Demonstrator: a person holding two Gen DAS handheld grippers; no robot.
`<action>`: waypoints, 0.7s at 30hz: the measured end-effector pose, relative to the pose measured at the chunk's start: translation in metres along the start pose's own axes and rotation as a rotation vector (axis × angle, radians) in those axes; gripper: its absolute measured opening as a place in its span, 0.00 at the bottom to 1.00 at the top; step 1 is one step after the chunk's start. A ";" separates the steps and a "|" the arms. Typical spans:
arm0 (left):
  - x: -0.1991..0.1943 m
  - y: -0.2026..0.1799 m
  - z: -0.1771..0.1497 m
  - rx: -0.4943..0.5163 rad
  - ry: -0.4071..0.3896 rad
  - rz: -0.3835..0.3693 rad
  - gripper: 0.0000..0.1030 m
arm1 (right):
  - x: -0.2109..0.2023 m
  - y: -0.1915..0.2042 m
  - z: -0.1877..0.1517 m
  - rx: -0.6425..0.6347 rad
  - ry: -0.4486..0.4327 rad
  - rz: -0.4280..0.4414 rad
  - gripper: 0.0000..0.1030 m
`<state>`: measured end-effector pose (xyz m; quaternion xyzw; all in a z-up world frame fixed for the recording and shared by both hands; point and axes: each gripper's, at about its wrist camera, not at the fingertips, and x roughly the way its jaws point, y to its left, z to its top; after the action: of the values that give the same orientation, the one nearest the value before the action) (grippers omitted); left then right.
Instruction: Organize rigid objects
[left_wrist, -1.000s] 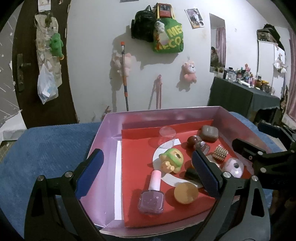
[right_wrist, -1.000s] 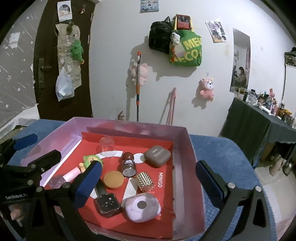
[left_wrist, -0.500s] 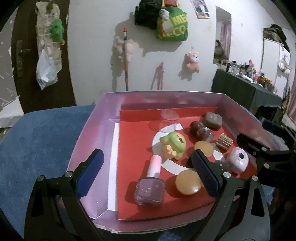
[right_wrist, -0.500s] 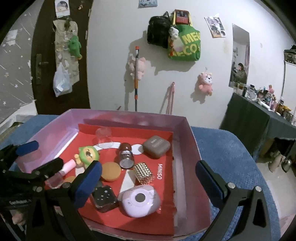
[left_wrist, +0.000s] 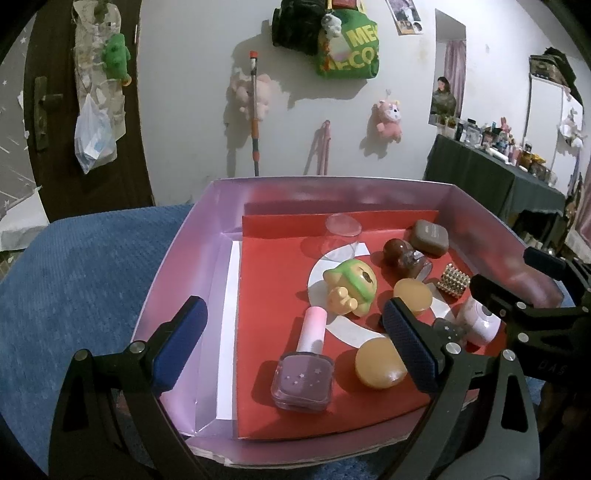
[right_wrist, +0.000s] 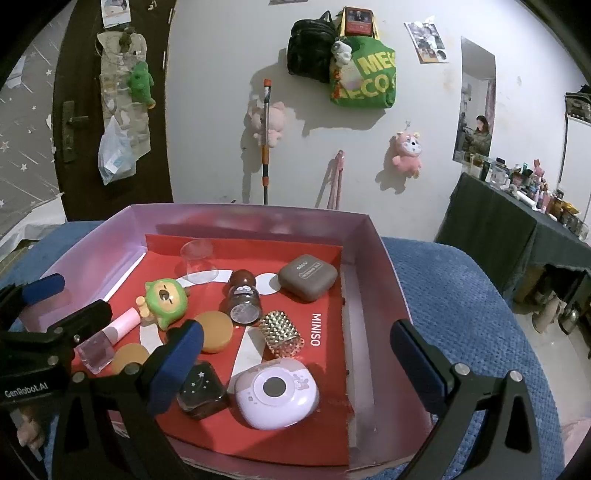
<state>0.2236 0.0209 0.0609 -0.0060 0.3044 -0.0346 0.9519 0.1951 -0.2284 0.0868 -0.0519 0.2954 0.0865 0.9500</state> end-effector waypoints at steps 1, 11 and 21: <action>0.000 0.000 0.000 0.000 0.001 0.001 0.94 | 0.000 0.000 0.000 -0.002 0.001 0.000 1.00; 0.000 0.000 0.000 -0.001 0.003 0.002 0.94 | 0.001 0.000 0.000 -0.009 0.006 -0.004 1.00; 0.000 0.000 0.001 0.000 0.003 0.001 0.94 | 0.001 0.000 0.000 -0.011 0.007 -0.005 1.00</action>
<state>0.2243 0.0209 0.0612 -0.0058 0.3060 -0.0340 0.9514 0.1958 -0.2279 0.0861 -0.0581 0.2981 0.0854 0.9489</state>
